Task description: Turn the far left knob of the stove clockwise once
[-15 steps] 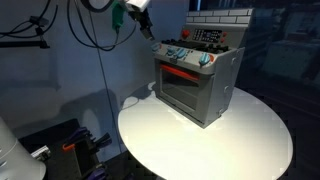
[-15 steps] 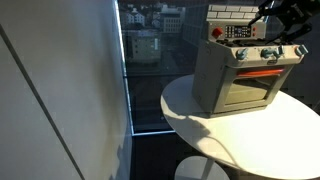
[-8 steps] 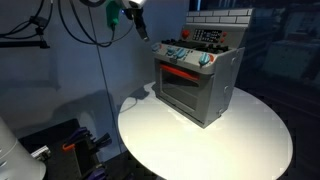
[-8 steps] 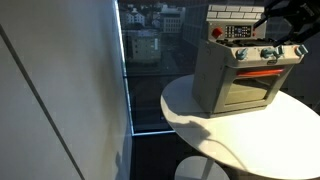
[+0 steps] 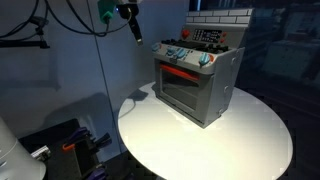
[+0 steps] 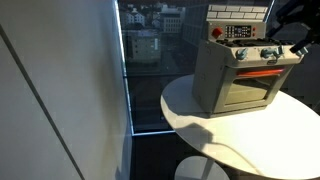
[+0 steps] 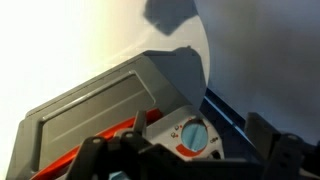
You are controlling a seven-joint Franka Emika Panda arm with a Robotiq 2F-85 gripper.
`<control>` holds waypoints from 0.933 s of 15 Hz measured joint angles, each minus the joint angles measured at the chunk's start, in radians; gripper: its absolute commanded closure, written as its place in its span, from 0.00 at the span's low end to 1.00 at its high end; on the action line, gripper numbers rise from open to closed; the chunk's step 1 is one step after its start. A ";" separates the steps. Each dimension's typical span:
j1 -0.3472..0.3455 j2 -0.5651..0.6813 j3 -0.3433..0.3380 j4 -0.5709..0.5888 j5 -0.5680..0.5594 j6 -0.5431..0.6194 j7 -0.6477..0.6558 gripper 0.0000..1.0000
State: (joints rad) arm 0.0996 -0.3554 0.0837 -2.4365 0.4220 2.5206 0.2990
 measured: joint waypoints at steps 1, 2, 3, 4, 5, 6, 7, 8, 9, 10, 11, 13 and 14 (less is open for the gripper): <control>-0.005 -0.012 -0.002 0.000 -0.026 -0.043 0.000 0.00; -0.011 -0.023 -0.004 0.001 -0.049 -0.087 0.000 0.00; -0.016 -0.035 -0.006 0.002 -0.069 -0.133 0.000 0.00; -0.019 -0.046 -0.008 0.003 -0.085 -0.181 -0.003 0.00; -0.022 -0.058 -0.009 0.005 -0.102 -0.227 -0.006 0.00; -0.026 -0.070 -0.011 0.007 -0.119 -0.273 -0.008 0.00; -0.029 -0.082 -0.011 0.010 -0.135 -0.317 -0.010 0.00; -0.031 -0.093 -0.012 0.012 -0.149 -0.355 -0.012 0.00; -0.034 -0.104 -0.012 0.015 -0.162 -0.389 -0.014 0.00; -0.036 -0.114 -0.012 0.017 -0.174 -0.417 -0.016 0.00; -0.038 -0.123 -0.012 0.020 -0.186 -0.442 -0.019 0.00; -0.042 -0.136 -0.012 0.025 -0.202 -0.477 -0.027 0.00; -0.044 -0.141 -0.012 0.026 -0.209 -0.488 -0.029 0.00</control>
State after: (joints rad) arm 0.0559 -0.4963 0.0722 -2.4108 0.2131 2.0322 0.2697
